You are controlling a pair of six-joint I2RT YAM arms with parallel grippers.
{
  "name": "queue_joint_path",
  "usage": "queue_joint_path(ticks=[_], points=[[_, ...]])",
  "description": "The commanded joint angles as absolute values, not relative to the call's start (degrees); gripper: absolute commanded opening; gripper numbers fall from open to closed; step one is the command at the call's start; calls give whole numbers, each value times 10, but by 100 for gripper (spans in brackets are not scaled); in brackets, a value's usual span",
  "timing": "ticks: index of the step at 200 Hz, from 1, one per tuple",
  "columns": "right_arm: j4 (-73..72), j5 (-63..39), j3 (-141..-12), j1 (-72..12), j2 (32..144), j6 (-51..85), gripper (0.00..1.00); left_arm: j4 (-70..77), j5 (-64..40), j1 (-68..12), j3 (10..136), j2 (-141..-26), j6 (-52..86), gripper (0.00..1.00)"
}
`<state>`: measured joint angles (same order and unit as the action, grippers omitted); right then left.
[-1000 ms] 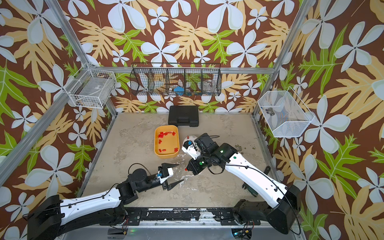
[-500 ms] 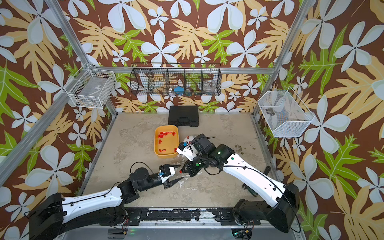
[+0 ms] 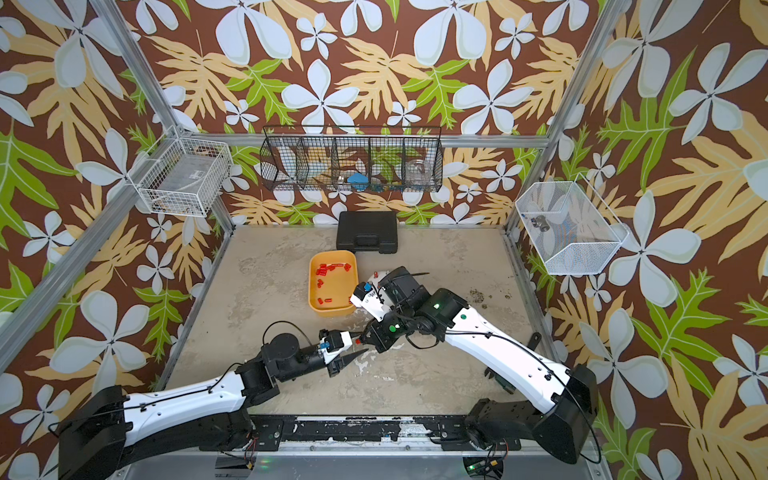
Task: Cover the protruding screws with screw protection sleeves
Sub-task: Pick up the screw protection sleeve from the center of the board.
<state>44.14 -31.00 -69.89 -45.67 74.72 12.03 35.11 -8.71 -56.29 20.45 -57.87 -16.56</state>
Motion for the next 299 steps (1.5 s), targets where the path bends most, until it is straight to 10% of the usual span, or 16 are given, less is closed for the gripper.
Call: queue_joint_path(ticks=[1,192,249,299], points=[[437,-296,-706,-456,744,124,0,347,-69,-563,201,-577,-164,40],[420,-288,-694,-457,747,127,0,328,-66,-563,220,-582,-171,1],[383,-267,-715,-420,727,140,0,389,10,-563,175,-557,-162,60],[310,-294,-721,-322,760,154,0,442,140,-563,56,-421,-135,65]])
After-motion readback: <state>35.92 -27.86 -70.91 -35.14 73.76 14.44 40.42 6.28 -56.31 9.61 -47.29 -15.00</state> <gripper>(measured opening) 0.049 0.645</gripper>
